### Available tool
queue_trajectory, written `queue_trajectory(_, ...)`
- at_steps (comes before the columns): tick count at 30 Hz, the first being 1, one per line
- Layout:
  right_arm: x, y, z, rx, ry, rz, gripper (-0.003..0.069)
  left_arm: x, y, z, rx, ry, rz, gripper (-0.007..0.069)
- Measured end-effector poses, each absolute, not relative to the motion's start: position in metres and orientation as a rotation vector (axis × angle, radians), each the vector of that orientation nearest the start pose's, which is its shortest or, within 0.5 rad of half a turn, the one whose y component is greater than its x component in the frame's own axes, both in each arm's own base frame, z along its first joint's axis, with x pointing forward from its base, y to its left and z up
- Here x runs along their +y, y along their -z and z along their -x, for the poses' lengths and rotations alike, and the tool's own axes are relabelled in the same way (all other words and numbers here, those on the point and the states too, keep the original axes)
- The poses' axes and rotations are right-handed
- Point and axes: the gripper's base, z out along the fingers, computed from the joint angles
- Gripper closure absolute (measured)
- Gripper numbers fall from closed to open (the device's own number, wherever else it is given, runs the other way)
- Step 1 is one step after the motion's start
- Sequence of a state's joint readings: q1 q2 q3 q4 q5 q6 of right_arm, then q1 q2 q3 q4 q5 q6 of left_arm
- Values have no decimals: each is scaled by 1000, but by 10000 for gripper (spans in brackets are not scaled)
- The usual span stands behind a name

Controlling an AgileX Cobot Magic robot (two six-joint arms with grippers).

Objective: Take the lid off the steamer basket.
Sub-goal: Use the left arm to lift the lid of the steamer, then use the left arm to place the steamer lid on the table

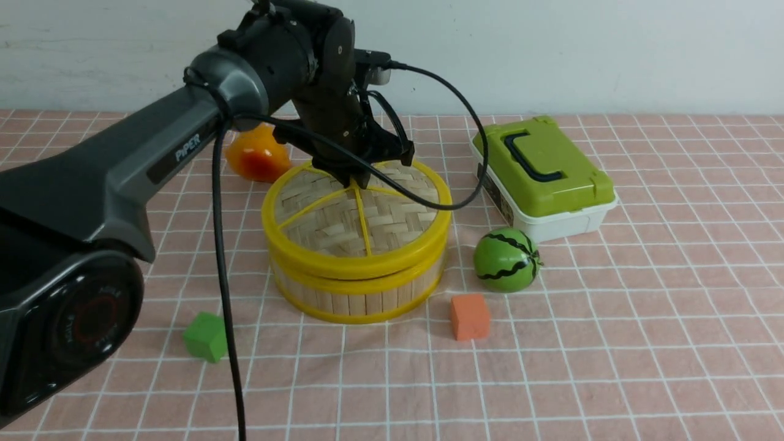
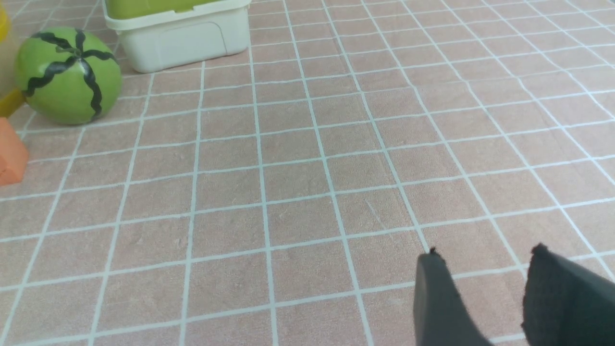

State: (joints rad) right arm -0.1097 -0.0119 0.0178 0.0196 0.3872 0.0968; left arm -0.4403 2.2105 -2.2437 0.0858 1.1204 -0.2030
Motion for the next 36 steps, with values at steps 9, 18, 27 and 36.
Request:
queue_trajectory(9,-5,-173,-52,1865,-10,-205,418,-132,-422,-411,2327,-28,-179,515)
queue_trajectory(18,-5,-173,-52,1865,-10,-205,418,-34,-324,-451,2621,-125,94,515)
queue_trajectory(27,-5,-173,-52,1865,-10,-205,418,-19,-254,-483,2646,-126,228,515)
queue_trajectory(36,-5,-173,-52,1865,-10,-205,418,-20,-215,-493,2707,-130,297,488)
